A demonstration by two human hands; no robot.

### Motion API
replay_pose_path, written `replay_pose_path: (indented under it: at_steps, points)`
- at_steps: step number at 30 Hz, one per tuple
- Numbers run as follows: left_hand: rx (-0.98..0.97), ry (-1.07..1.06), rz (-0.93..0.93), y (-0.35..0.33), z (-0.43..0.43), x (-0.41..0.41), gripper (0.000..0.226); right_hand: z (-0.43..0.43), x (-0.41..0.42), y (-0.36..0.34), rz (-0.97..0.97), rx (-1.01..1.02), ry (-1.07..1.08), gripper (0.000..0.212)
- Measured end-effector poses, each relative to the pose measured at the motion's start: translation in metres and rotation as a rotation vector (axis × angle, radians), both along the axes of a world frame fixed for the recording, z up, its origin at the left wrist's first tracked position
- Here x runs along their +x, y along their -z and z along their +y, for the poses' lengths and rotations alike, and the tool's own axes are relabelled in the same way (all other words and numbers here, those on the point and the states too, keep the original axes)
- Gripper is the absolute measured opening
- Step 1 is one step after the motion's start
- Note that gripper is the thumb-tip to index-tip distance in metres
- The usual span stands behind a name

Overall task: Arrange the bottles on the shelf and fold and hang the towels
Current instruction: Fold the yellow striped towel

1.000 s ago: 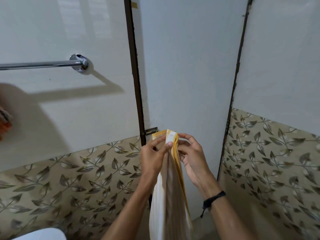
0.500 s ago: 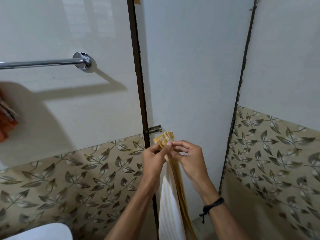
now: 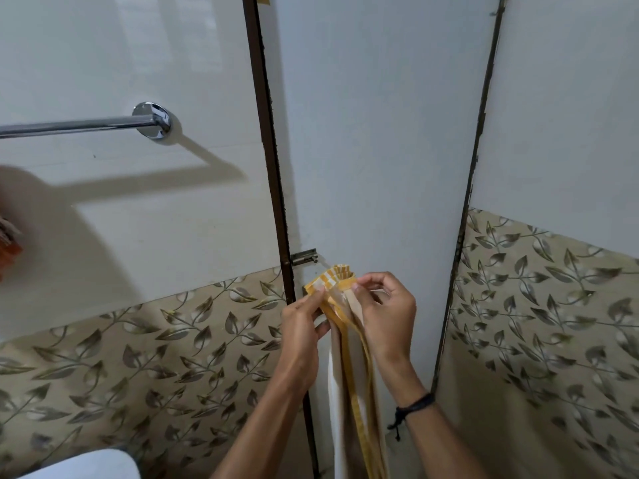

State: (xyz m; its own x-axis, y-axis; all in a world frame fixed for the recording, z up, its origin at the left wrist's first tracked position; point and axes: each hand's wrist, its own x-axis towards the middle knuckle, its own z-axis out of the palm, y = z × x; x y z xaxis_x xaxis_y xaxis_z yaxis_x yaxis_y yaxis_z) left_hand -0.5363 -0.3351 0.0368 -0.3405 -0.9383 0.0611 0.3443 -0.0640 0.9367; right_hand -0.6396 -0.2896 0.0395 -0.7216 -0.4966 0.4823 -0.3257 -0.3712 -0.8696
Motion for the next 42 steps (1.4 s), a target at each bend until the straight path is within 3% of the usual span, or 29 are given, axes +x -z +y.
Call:
replay_pose_path:
  at_steps: [5, 10, 14, 19, 21, 26, 28, 31, 34, 38, 42]
  points:
    - [-0.055, 0.006, -0.11, 0.004, 0.003, -0.006, 0.03, -0.003, 0.013, 0.017, 0.29, -0.007, 0.128, 0.009]
    - [-0.097, 0.045, -0.164, 0.005, 0.007, -0.004, 0.031, -0.003, 0.016, 0.025, 0.257, -0.062, 0.084, 0.012]
    - [-0.045, 0.043, -0.105, 0.004, 0.004, 0.0, 0.035, 0.0, 0.018, 0.028, 0.291, -0.035, -0.062, 0.013]
    - [-0.015, 0.009, -0.113, 0.01, 0.001, 0.002, 0.035, -0.003, 0.015, 0.035, 0.388, -0.012, -0.18, 0.029]
    - [-0.015, 0.048, -0.119, 0.009, 0.003, 0.002, 0.035, -0.004, 0.014, 0.034, 0.295, 0.001, -0.154, 0.025]
    - [0.021, 0.055, -0.123, 0.004, 0.004, 0.003, 0.031, -0.009, 0.001, 0.028, -0.26, -0.024, -0.119, 0.021]
    - [0.04, 0.017, -0.124, 0.006, 0.0, 0.003, 0.031, -0.01, -0.012, 0.026, -0.337, -0.07, -0.003, 0.023]
    - [0.017, -0.037, -0.166, 0.012, -0.005, 0.003, 0.039, -0.008, -0.026, 0.019, -0.239, -0.1, 0.154, 0.02]
    - [-0.095, -0.046, -0.281, 0.017, -0.007, -0.002, 0.052, -0.004, -0.012, 0.014, 0.004, -0.09, 0.111, 0.019]
    - [-0.235, 0.015, -0.383, 0.015, 0.0, -0.01, 0.03, -0.003, 0.01, 0.026, 0.327, -0.077, 0.078, 0.016]
    - [-0.31, 0.114, -0.441, 0.016, 0.0, -0.005, 0.034, -0.003, 0.003, 0.033, 0.345, -0.036, 0.017, 0.018]
